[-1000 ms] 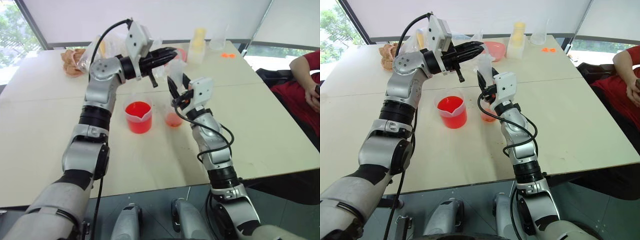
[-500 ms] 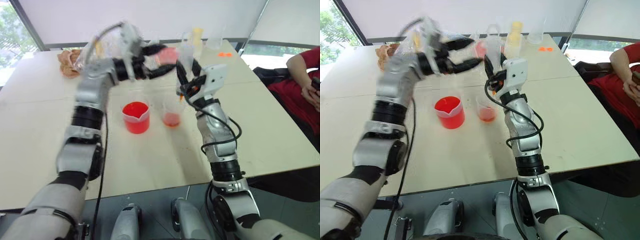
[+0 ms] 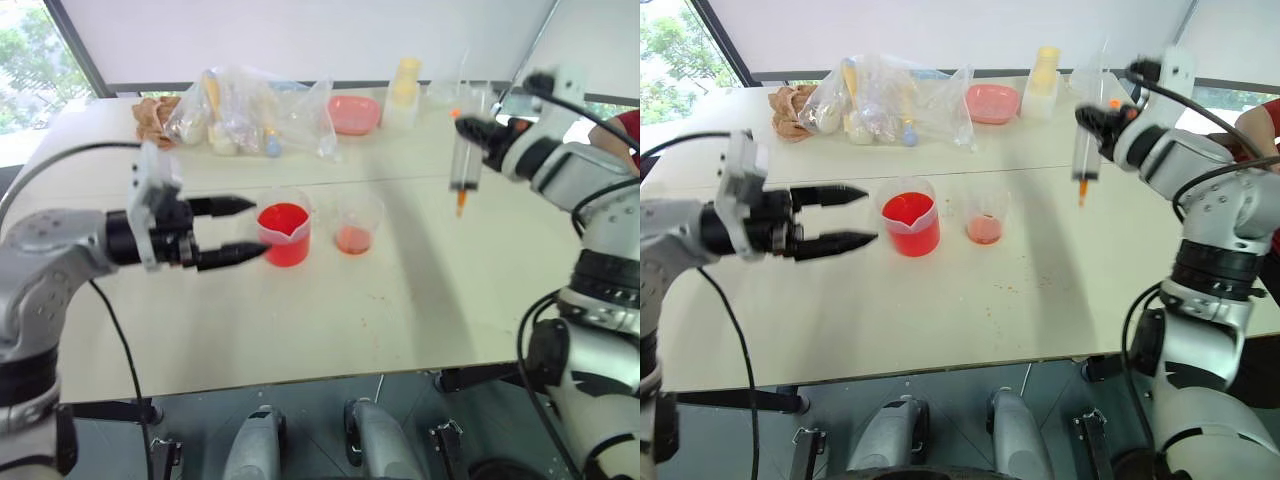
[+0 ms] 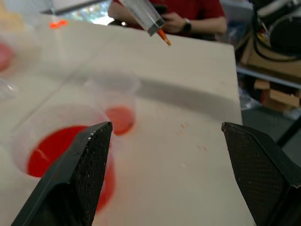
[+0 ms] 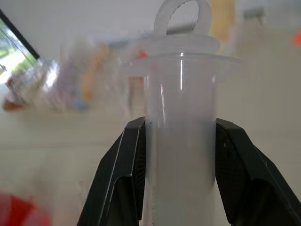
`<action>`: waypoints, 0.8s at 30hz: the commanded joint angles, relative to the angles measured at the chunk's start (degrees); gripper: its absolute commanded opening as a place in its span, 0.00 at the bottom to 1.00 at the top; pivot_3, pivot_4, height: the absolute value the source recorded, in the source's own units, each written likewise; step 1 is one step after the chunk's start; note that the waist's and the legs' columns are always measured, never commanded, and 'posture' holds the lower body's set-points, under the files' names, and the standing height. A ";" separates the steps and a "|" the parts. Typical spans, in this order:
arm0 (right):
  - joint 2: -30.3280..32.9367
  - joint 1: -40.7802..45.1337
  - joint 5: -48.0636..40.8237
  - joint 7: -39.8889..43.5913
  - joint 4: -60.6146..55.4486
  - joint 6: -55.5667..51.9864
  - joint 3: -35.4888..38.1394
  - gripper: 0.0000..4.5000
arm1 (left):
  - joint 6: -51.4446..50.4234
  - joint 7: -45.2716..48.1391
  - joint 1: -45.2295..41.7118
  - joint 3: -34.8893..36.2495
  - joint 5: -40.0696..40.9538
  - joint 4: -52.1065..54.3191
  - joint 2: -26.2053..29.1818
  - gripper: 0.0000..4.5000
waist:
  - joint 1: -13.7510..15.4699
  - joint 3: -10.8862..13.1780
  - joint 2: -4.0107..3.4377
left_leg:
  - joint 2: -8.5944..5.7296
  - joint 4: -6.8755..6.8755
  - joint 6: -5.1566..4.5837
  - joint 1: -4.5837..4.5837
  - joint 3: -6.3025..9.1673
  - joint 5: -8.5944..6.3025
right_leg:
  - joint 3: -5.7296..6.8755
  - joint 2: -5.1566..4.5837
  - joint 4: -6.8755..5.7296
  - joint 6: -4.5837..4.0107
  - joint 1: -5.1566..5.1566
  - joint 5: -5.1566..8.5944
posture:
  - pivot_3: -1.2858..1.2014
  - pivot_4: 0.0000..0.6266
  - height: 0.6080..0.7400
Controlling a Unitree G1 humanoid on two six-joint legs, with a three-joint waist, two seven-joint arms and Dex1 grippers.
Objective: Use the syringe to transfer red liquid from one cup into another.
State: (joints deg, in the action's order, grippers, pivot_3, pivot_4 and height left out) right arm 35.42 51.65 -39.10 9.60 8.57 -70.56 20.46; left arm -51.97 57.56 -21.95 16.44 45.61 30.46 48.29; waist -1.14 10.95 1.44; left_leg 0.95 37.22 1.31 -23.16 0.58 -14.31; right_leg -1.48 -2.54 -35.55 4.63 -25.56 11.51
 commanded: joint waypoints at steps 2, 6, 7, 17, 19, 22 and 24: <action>-1.05 -4.66 -2.41 5.76 1.72 -7.72 -2.42 0.32 | 6.91 -2.91 11.43 -3.74 -6.35 5.12 -0.78 0.87 | -0.28 -0.09 -0.14 | 0.00 -0.06 -0.02 0.15 -0.06 -0.01 | -0.06 0.00 0.08 0.02 0.14 0.00 | 0.52 0.24 1.00; -4.04 -8.70 0.57 6.03 1.61 -6.99 -6.15 0.32 | 12.13 -7.58 16.15 -5.87 -8.29 3.30 -7.62 0.87 | -0.04 -0.06 -0.17 | 0.00 -0.07 -0.10 0.24 -0.09 -0.06 | -0.09 0.01 0.19 0.04 0.29 0.00 | 0.52 0.24 1.00; -4.37 -9.04 1.14 6.21 1.84 -6.53 -6.68 0.32 | 13.04 -8.42 16.75 -6.29 -8.42 3.06 -9.21 0.87 | 0.00 -0.03 -0.22 | 0.00 -0.01 -0.10 0.18 -0.09 -0.05 | -0.09 0.00 0.19 0.03 0.25 -0.01 | 0.52 0.24 1.00; -5.68 -9.98 5.26 7.03 3.69 -3.31 -7.22 0.96 | 18.33 -7.68 19.88 -10.18 -12.13 -0.54 -9.98 0.88 | 0.11 -0.11 -0.14 | -0.01 0.07 -0.10 0.22 -0.10 -0.05 | -0.09 -0.02 0.26 0.03 0.36 -0.01 | 0.52 0.24 1.00; -5.19 -10.66 5.23 7.41 2.08 -3.49 -7.05 0.98 | 17.94 -7.89 19.91 -10.04 -11.41 -0.49 -10.04 0.88 | 0.23 -0.11 -0.14 | -0.01 0.07 -0.10 0.21 -0.10 -0.05 | -0.09 -0.03 0.26 0.03 0.37 -0.01 | 0.52 0.24 1.00; -3.50 -11.95 4.05 9.24 -1.54 -4.43 -5.99 0.98 | 16.73 -8.82 20.29 -8.23 -9.85 -0.50 -10.13 0.88 | 0.29 -0.11 -0.14 | -0.02 0.06 -0.10 0.18 -0.10 -0.05 | -0.09 -0.04 0.29 0.04 0.36 -0.01 | 0.52 0.24 1.00; -0.27 -13.78 2.69 13.42 -5.42 -4.06 -6.14 0.98 | 15.71 -9.43 21.11 -5.51 -8.23 -0.68 -9.56 0.88 | 0.28 -0.10 -0.16 | -0.02 0.06 -0.10 0.16 -0.10 -0.06 | -0.09 -0.04 0.32 0.06 0.34 -0.01 | 0.52 0.24 1.00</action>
State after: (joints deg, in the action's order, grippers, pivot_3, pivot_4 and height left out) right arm 32.70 37.91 -34.92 20.37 7.36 -74.86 12.35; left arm -35.88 48.57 -1.36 7.76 35.77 29.28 38.06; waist -0.86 10.84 1.28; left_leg 0.94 37.27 1.22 -23.05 0.49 -14.36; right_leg -1.57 -2.59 -35.23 4.70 -25.26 11.49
